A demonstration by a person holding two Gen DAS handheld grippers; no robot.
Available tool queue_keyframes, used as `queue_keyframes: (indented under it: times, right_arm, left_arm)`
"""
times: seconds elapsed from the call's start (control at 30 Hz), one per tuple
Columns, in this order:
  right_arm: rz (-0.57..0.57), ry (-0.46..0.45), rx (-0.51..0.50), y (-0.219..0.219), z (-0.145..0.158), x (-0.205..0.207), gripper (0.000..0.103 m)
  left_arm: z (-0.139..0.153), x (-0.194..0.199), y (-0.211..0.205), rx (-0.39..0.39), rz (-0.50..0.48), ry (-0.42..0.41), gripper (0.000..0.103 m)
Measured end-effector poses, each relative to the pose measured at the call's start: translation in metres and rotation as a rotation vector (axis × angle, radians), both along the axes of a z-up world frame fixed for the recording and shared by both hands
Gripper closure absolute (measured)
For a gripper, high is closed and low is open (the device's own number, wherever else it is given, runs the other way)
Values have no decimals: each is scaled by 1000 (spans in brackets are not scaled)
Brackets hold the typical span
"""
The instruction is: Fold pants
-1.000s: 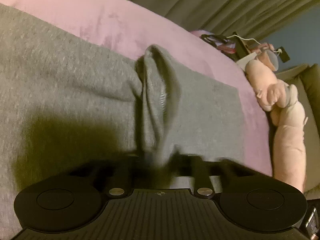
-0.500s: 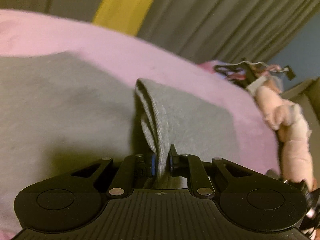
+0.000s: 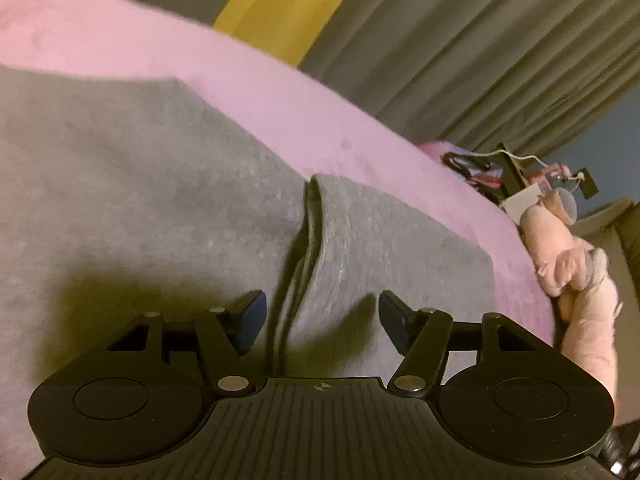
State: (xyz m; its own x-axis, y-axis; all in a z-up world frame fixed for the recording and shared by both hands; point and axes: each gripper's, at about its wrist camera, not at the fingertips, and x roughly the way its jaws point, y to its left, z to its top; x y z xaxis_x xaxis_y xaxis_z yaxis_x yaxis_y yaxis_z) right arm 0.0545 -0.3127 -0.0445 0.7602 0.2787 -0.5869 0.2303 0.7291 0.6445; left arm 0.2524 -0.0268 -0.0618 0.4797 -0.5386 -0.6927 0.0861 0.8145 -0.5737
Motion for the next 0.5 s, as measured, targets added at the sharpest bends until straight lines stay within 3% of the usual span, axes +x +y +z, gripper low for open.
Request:
queue_keyframes:
  times: [0.1,0.13,0.17,0.23,0.3,0.4,0.5]
  right_arm:
    - [5,-9,-22,8,0,1,4]
    - [7,-15,-58,13,2,1,4]
    - [14,-18,-89,17,3,1,4]
    - [28,-22,-148,26,5,1,4]
    - [44,-17,-183,31,6,3,4]
    - [59,1,-199,33,4,9,4]
    - [69,-15,-216,35,5,10,5]
  left_arm:
    - [-12,8,4,-108,20,31,34]
    - [-14,10,2,-131,27,26,42]
    - [-14,12,1,-132,20,13,59]
    - [-12,13,-5,-83,-20,-36,72]
    - [-11,10,-4,-82,-43,-58,78]
    - [-8,8,6,-152,-28,-71,84]
    - [8,-2,14,-210,-43,-146,86]
